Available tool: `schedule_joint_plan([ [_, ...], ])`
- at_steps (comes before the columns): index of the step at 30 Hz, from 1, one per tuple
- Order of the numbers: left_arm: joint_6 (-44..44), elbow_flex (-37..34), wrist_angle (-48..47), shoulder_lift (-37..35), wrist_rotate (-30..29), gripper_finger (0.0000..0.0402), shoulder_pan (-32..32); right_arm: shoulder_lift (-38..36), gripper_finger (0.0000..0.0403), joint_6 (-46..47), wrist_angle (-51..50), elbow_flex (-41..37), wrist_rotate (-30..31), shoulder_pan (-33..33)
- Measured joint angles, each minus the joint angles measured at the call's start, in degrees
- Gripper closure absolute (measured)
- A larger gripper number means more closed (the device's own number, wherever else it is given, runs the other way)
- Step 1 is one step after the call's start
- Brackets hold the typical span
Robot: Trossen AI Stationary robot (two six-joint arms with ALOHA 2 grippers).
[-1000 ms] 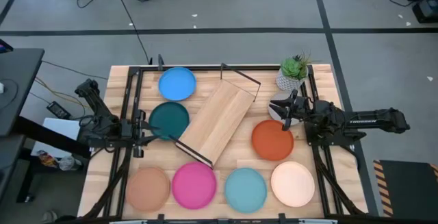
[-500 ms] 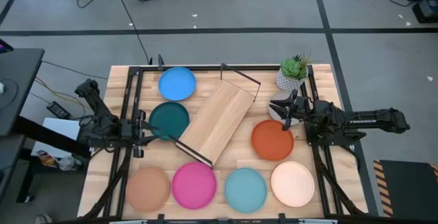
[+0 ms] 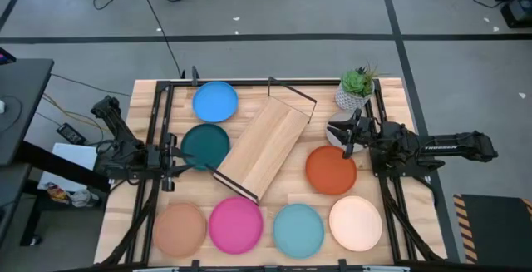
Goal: Place and stack plates onto a shelf
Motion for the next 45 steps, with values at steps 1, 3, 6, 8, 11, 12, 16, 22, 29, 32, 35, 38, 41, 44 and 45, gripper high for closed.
schedule_joint_plan([
  [1,0.0,0.0,0.0,0.0,0.0,0.0281,0.0,0.0,0.0307,0.0,0.0,0.0,0.0,0.0],
  [3,0.0,0.0,0.0,0.0,0.0,0.0281,0.0,0.0,0.0307,0.0,0.0,0.0,0.0,0.0],
  [6,0.0,0.0,0.0,0.0,0.0,0.0281,0.0,0.0,0.0307,0.0,0.0,0.0,0.0,0.0],
  [8,0.0,0.0,0.0,0.0,0.0,0.0281,0.0,0.0,0.0307,0.0,0.0,0.0,0.0,0.0],
  [11,0.0,0.0,0.0,0.0,0.0,0.0281,0.0,0.0,0.0307,0.0,0.0,0.0,0.0,0.0],
  [12,0.0,0.0,0.1,0.0,0.0,0.0281,0.0,0.0,0.0307,0.0,0.0,0.0,0.0,0.0],
  [16,0.0,0.0,0.7,0.0,0.1,0.0281,0.0,0.0,0.0307,0.0,0.0,0.0,0.0,0.0],
  [22,0.5,0.0,8.4,0.0,6.1,0.0281,0.0,0.0,0.0307,0.0,0.0,0.0,0.0,0.0],
  [29,1.4,0.0,15.5,0.0,19.2,0.0281,0.1,0.0,0.0307,0.0,0.0,0.0,0.1,0.0],
  [32,-2.4,0.4,16.9,0.0,15.7,0.0281,0.1,0.0,0.0307,0.1,0.3,0.0,0.2,0.0],
  [35,-6.4,4.4,10.2,0.0,2.4,0.0281,0.1,0.0,0.0307,0.5,3.0,0.0,0.4,0.0],
  [38,-11.1,9.8,-1.5,0.1,-7.3,0.0281,0.2,0.1,0.0307,0.6,7.2,0.0,2.3,0.0],
  [41,-15.8,15.5,-10.0,0.8,-10.9,0.0281,1.1,0.5,0.0307,-0.2,12.9,0.0,4.8,0.0],
  [44,-18.0,19.7,-13.9,2.4,-12.6,0.0281,2.8,1.2,0.0307,-2.4,18.4,0.0,4.9,0.0],
  [45,-18.0,20.8,-13.9,3.2,-13.1,0.0281,3.5,1.3,0.0307,-3.3,19.8,0.0,4.2,0.0],
])
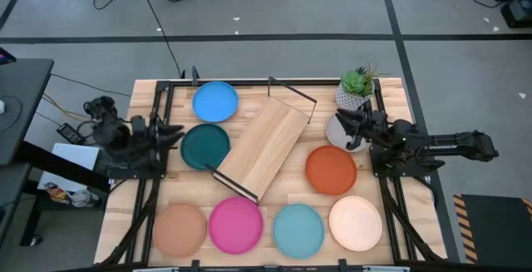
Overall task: Place and stack plates onto a shelf
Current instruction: Put the blue plate on the shelf
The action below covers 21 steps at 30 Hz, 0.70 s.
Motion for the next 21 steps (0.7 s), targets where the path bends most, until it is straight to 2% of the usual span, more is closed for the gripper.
schedule_joint_plan([
  [5,-2.0,4.0,0.1,5.2,-1.5,0.0281,3.6,0.8,0.0307,-1.2,3.0,0.0,-5.1,0.0],
  [9,-6.0,6.3,0.1,12.5,2.3,0.0281,7.1,2.1,0.0307,2.0,3.0,0.0,-5.7,0.0],
  [11,-7.6,8.0,0.2,16.7,6.8,0.0281,9.4,3.1,0.0307,3.8,2.5,0.3,-6.5,0.0],
  [14,-8.7,11.1,0.2,22.8,17.8,0.0281,14.2,5.6,0.0308,6.6,1.5,1.8,-8.8,0.0],
  [21,-13.6,16.5,-2.0,37.0,40.9,0.0281,32.3,13.5,0.0311,7.9,-3.1,7.5,-11.7,0.0],
])
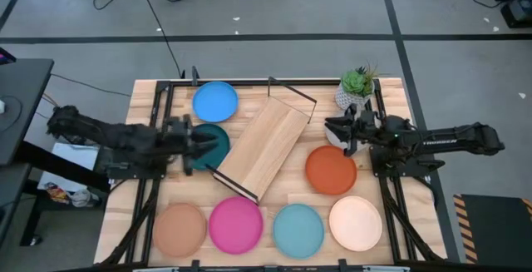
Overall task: Place and stack plates onto a shelf
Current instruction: Put the blue plate on the shelf
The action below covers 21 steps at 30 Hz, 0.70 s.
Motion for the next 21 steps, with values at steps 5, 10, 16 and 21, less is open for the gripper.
schedule_joint_plan([
  [5,-1.6,1.4,-3.1,6.1,12.3,0.0281,15.2,4.4,0.0312,-0.1,-0.1,1.3,0.0,0.0],
  [10,-1.7,1.4,-7.0,10.5,21.5,0.0281,30.2,7.9,0.0312,0.3,-1.3,1.3,0.0,0.0],
  [16,0.7,1.4,-7.1,18.6,32.3,0.0281,42.9,12.8,0.0312,1.5,-1.0,1.3,0.0,0.1],
  [21,5.0,1.4,-5.5,26.6,34.3,0.0281,47.9,16.2,0.0312,2.8,0.2,1.4,0.0,0.3],
])
